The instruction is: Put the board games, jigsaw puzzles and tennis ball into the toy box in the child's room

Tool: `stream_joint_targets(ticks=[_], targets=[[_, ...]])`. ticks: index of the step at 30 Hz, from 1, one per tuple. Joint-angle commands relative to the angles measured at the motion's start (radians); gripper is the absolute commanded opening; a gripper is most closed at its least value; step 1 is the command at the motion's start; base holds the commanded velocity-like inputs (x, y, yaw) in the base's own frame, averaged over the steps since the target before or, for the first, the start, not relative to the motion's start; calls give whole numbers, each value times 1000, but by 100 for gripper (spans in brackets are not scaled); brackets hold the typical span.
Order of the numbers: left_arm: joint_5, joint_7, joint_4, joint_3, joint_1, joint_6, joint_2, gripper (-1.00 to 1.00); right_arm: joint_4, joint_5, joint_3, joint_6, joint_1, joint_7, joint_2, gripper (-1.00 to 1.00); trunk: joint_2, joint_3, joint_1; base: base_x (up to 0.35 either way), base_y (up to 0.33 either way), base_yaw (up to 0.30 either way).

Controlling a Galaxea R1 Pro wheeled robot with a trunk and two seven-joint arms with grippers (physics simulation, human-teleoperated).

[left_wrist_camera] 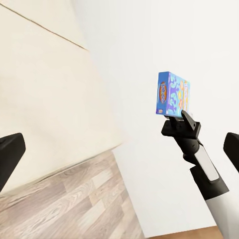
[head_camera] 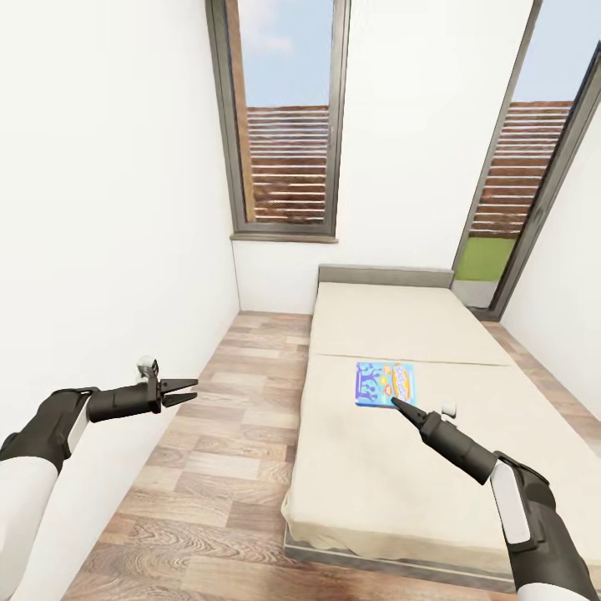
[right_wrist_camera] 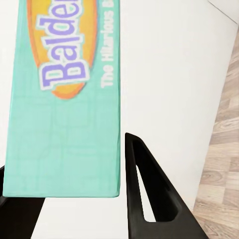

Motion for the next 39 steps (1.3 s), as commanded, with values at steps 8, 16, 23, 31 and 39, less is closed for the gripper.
stream_joint_targets(ticks=[8,16,23,31,39], targets=[[-3,-5,0,1,-1,10,0,100,1,-1,-3,4,-1,2,0,-100,55,24,-31,0,0,0],[-3,-5,0,1,-1,9,0,100,1,-1,-4,4,-1,2,0,-100,111,49,-61,0,0,0],[-3,-5,0,1,-1,9,0,100,1,-1,-4,4,0,2,1,-100,160,71,-88,0,0,0],[-3,-5,0,1,-1,9,0,100,1,-1,-4,4,-1,2,0,-100,216,96,-119,0,0,0],[-3,-5,0,1,-1,9,0,100,5,-1,-4,1,-1,1,1,-100,272,121,-150,0,0,0]])
